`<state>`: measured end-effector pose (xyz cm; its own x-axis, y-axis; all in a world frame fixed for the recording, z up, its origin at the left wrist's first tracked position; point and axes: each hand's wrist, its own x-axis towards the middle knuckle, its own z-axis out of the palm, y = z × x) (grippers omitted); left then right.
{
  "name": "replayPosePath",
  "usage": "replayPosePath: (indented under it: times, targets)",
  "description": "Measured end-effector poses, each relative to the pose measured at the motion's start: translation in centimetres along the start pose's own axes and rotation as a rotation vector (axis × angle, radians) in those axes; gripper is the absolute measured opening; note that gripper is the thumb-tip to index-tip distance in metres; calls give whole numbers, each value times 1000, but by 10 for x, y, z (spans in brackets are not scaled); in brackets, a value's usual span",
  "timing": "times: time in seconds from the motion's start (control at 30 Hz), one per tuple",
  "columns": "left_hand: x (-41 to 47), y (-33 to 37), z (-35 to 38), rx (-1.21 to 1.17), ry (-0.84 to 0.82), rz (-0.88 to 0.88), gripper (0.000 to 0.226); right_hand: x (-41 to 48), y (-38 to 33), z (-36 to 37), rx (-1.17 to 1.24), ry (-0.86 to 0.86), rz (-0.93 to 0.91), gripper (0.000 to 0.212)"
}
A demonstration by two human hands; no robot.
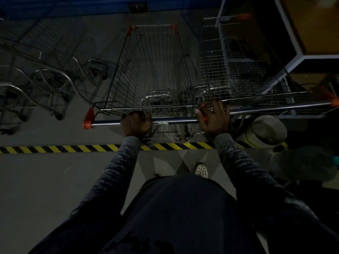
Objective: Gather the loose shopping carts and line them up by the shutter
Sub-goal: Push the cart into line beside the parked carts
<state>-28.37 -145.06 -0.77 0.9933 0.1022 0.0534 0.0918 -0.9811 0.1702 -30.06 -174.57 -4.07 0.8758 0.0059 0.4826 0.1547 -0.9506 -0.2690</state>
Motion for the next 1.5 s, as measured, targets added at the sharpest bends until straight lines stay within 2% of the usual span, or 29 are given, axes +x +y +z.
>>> replayPosePath:
  times: [0.23, 0.53, 1.2, 1.4, 1.5]
  targets:
    - [3, 1, -1, 71, -13, 1, 55, 2, 0, 1, -10, 21, -9, 40]
    - [8, 8, -3, 111, -61, -78, 47, 5, 1, 0, -24, 10, -7, 38]
    - [10, 3, -5, 13, -44, -89, 46, 9, -1, 4, -65, -60, 21, 42]
    - [12, -2, -4, 18, 27, 63, 45, 7, 1, 2, -30, 11, -20, 40]
    - [15, -1, -4, -22, 60, 63, 39, 8, 3, 3, -12, -2, -19, 40]
